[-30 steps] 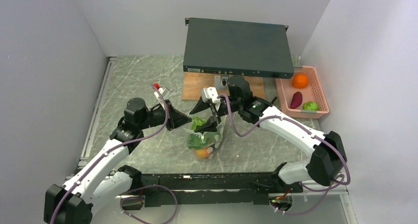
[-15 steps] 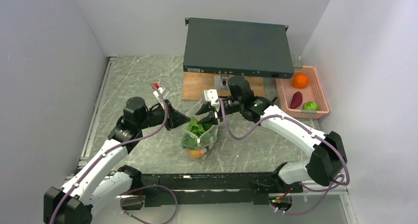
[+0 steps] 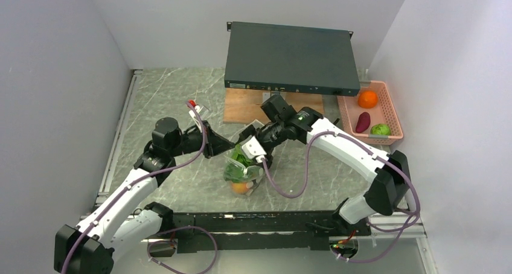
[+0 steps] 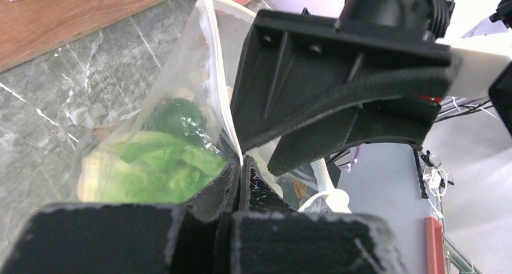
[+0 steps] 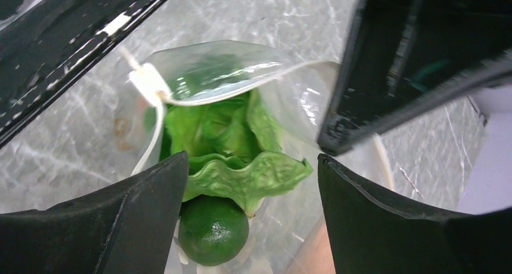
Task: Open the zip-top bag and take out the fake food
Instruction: Pick up the fake vegetable from the zipper food storage bag.
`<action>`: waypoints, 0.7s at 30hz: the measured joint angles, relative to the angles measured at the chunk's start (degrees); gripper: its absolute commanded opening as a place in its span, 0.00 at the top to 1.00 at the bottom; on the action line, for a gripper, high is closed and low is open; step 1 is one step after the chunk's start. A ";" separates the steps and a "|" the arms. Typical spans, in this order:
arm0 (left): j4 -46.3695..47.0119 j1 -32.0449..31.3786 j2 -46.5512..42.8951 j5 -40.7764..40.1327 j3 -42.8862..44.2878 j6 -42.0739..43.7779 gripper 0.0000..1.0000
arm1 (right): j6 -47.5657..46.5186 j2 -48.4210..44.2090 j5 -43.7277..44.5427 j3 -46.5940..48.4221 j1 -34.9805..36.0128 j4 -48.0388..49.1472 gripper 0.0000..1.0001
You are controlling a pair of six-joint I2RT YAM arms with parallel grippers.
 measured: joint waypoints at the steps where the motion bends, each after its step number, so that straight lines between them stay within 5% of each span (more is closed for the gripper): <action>1: 0.31 0.00 0.17 0.04 0.00 0.00 1.00 | -3.26 0.52 0.42 0.92 0.31 -3.04 0.19; 10: 5.07 -0.02 2.93 1.40 0.07 -1.79 1.00 | -15.43 2.49 2.19 3.13 0.90 -15.52 0.06; 21: 8.24 -1.62 5.22 3.50 0.55 -3.45 1.00 | -3.69 2.82 6.10 -4.24 6.05 -2.64 0.04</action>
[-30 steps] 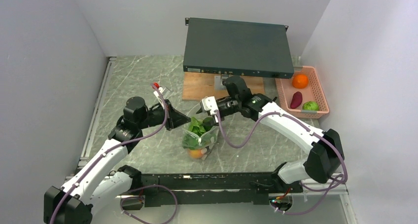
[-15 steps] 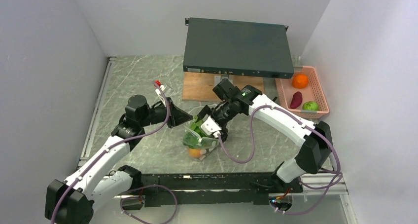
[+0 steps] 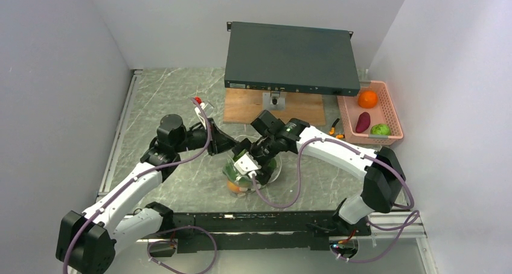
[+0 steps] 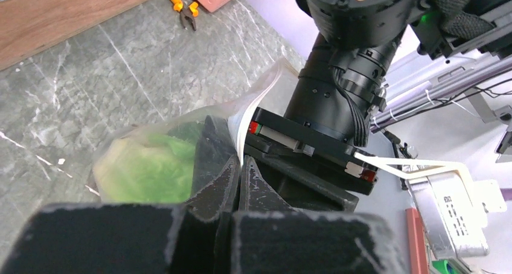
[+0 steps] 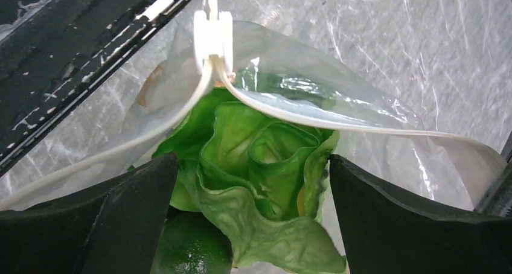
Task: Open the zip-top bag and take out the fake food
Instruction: Pick up the fake vegetable from the zipper food storage bag.
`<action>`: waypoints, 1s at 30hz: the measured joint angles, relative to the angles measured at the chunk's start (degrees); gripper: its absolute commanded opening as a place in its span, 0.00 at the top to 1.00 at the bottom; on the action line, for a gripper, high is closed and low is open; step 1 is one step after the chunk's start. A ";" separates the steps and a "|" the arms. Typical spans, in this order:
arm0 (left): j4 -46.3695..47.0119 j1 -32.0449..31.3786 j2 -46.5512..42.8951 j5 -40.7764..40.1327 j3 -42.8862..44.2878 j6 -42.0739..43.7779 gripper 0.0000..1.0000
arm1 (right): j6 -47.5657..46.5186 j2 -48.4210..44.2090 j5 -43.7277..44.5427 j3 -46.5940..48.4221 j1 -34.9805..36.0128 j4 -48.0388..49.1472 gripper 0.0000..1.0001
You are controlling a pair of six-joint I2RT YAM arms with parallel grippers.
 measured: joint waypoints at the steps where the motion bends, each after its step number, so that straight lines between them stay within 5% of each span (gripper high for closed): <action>1: -0.09 0.04 0.00 -0.02 -0.07 -0.13 1.00 | 1.07 0.00 0.52 -0.31 0.20 0.87 0.04; 7: -0.98 0.24 0.22 -1.33 -0.13 -0.09 1.00 | 6.78 -0.09 4.90 -2.36 1.33 7.34 0.08; 12: -1.29 0.24 0.22 -2.01 -1.18 -0.33 1.00 | 9.29 -0.17 7.58 -4.59 2.29 11.98 0.35; 16: -0.17 -0.13 0.17 -1.84 -1.25 -0.72 1.00 | 11.06 -0.07 8.35 -4.94 2.67 13.57 0.67; 22: -0.81 -0.59 -2.21 -1.97 -1.27 -0.35 1.00 | 11.96 0.22 8.52 -6.23 3.23 13.57 0.95; 30: -4.70 -0.57 -4.94 -2.34 -1.44 1.86 1.00 | 15.30 -1.46 3.06 -5.92 -1.05 13.46 1.00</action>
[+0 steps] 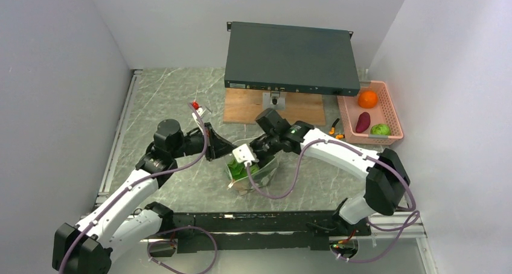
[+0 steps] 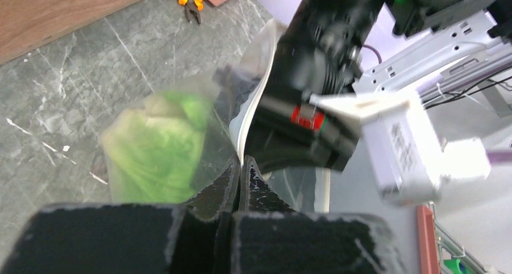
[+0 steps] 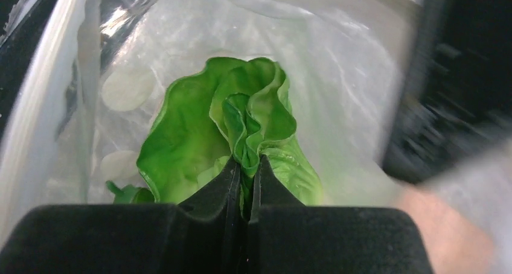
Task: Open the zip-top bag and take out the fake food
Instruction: Pick up the fake vegetable from the zipper food storage bag.
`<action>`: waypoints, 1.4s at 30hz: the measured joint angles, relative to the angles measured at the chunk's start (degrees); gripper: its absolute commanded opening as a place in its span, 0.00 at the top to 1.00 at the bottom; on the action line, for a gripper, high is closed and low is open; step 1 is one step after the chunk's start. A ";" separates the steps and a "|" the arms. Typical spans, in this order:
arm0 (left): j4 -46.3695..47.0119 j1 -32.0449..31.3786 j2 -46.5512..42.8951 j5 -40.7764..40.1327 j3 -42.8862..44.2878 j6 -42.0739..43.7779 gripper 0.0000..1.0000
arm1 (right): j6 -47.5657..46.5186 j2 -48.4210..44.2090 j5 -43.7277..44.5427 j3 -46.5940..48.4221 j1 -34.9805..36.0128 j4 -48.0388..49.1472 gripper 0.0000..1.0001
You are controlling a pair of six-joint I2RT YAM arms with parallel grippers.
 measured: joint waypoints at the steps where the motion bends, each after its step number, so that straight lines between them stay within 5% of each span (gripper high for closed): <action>1: -0.61 0.02 -0.20 0.00 0.00 0.55 1.00 | 0.90 -0.52 -1.27 0.17 -1.14 0.07 1.00; 17: -10.14 3.98 -4.07 0.11 0.02 7.28 1.00 | 10.43 -10.78 -12.92 -2.56 -9.49 4.63 1.00; 28: -10.78 4.74 -3.52 1.64 0.02 9.77 1.00 | 25.99 -11.80 -11.43 -7.28 -12.44 19.08 1.00; 42: -11.61 4.07 4.61 4.50 6.05 8.41 1.00 | 40.37 -5.20 1.31 -2.84 -1.60 20.26 1.00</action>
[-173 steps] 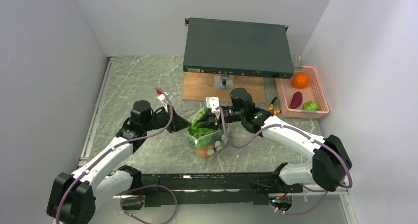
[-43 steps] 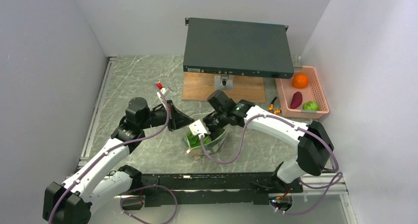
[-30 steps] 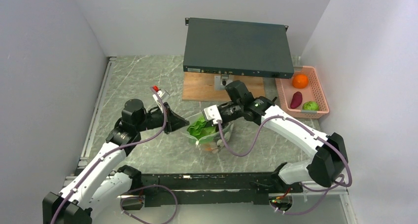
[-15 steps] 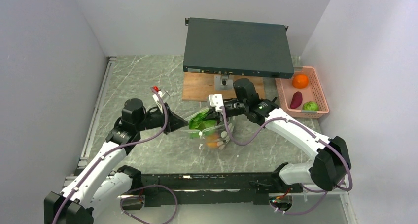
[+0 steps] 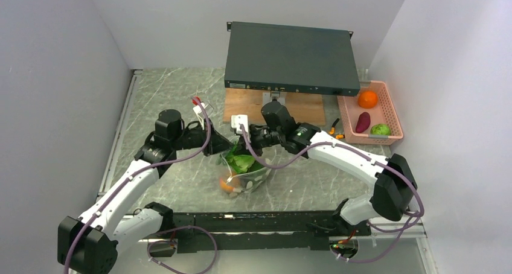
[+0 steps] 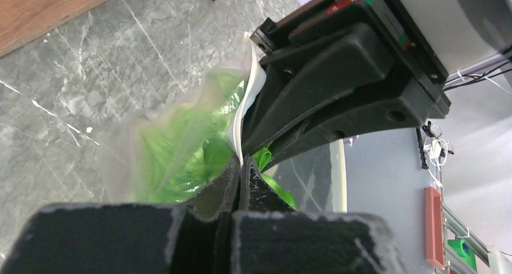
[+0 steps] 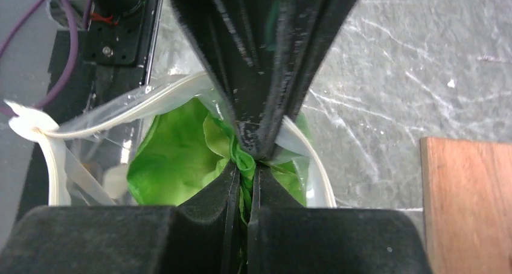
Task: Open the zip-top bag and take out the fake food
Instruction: Pick up the fake vegetable from the zipper food storage bag.
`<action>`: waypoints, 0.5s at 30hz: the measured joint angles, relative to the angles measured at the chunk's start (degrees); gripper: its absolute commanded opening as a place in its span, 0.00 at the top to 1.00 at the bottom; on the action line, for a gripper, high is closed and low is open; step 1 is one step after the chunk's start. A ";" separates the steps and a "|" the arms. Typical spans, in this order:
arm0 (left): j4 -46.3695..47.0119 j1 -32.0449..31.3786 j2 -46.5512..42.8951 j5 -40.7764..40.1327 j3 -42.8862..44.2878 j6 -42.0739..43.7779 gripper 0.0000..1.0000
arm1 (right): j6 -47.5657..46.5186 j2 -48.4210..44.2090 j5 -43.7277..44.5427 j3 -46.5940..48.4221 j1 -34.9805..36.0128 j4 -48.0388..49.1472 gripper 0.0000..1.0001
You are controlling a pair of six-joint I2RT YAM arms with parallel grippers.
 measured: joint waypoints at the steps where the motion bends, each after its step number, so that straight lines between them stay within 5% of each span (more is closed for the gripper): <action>1: 0.17 -0.31 -0.04 -0.17 0.13 0.02 1.00 | 2.14 0.48 0.76 0.79 0.00 -0.11 1.00; 15: -2.99 -1.33 -2.49 -2.93 0.52 3.76 1.00 | 7.32 -6.43 -3.80 0.04 -6.86 -3.21 1.00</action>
